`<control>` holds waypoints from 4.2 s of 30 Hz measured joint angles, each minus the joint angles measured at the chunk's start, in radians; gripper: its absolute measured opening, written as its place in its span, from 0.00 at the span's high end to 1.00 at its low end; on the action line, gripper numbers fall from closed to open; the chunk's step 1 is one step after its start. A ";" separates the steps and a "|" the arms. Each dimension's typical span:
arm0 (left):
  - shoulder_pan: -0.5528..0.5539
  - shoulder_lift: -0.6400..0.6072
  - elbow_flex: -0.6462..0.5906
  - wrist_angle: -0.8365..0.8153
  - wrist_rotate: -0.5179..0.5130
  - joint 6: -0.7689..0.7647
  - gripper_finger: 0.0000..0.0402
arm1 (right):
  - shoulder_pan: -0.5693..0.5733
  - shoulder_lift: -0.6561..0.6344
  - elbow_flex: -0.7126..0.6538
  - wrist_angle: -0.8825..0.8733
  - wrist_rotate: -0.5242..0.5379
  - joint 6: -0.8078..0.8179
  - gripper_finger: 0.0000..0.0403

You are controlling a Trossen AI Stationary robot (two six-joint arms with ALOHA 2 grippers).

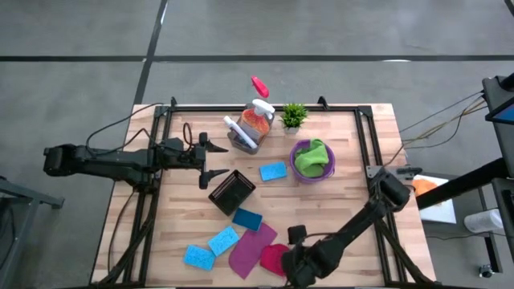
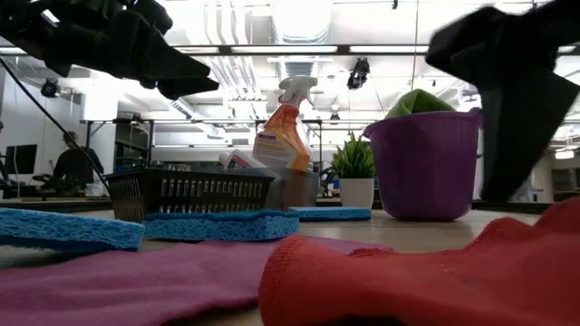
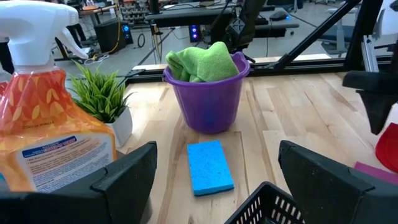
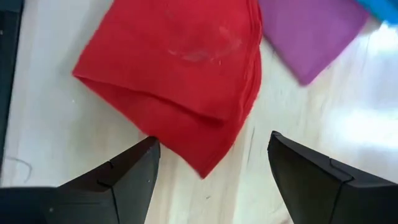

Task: Pick & Place Kitchen Items
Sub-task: Put the red microfiber cloth into the violet bucket

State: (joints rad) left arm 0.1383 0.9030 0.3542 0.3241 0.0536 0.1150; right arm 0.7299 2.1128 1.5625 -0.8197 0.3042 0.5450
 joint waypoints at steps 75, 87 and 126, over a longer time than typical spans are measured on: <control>0.000 0.000 0.001 0.037 0.000 0.015 0.16 | -0.284 -1.242 -0.928 0.805 0.472 -0.652 0.96; 0.000 0.000 0.000 0.035 0.000 0.015 0.16 | -0.448 -1.290 -0.929 0.306 0.450 -0.332 0.96; 0.001 0.000 0.000 0.021 0.000 0.043 0.16 | -0.590 -1.142 -0.785 0.108 0.381 -0.153 0.36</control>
State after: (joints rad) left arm 0.1390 0.9031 0.3538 0.3448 0.0532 0.1577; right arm 0.1394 0.9708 0.7774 -0.7112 0.6854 0.3922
